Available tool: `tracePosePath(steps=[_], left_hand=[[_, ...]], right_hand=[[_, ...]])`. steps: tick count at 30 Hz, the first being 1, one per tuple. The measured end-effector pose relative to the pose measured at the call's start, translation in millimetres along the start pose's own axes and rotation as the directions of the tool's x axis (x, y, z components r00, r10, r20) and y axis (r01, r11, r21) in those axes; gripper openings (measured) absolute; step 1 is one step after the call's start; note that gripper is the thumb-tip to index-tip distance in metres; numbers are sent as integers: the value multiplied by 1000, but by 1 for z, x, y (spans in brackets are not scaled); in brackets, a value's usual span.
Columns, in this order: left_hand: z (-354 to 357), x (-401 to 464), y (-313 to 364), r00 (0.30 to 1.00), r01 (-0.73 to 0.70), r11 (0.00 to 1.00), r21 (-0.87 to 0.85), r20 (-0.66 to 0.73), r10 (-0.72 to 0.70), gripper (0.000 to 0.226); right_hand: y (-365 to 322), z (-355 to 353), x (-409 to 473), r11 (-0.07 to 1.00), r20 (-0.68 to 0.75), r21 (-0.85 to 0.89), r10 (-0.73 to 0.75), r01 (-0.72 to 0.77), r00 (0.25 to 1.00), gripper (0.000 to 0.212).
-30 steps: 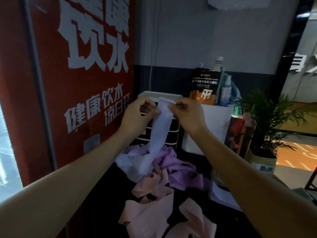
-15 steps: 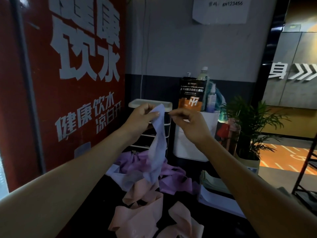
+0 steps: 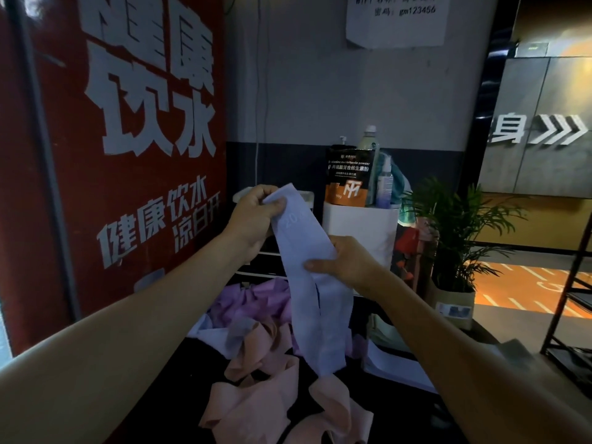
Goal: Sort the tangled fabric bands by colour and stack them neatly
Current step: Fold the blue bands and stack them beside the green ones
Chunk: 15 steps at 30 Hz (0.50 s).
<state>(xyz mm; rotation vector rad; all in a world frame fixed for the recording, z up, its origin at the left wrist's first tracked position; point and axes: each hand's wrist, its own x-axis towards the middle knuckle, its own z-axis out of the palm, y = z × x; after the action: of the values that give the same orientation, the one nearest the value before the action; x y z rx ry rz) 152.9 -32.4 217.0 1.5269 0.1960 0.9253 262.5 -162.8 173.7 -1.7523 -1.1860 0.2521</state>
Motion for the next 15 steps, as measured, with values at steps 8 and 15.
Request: tracePosePath(steps=[8,15], left_hand=[[-24,9,-23,948,59,989,-135,-304,-98,13],[-39,9,-52,896,162,974,-161,-391,-213,9]], right_hand=[[57,-18,-11,948,35,-284,162,-145,986,18],[94,-32,-23,941,-11,-268,214,-209,977,7]])
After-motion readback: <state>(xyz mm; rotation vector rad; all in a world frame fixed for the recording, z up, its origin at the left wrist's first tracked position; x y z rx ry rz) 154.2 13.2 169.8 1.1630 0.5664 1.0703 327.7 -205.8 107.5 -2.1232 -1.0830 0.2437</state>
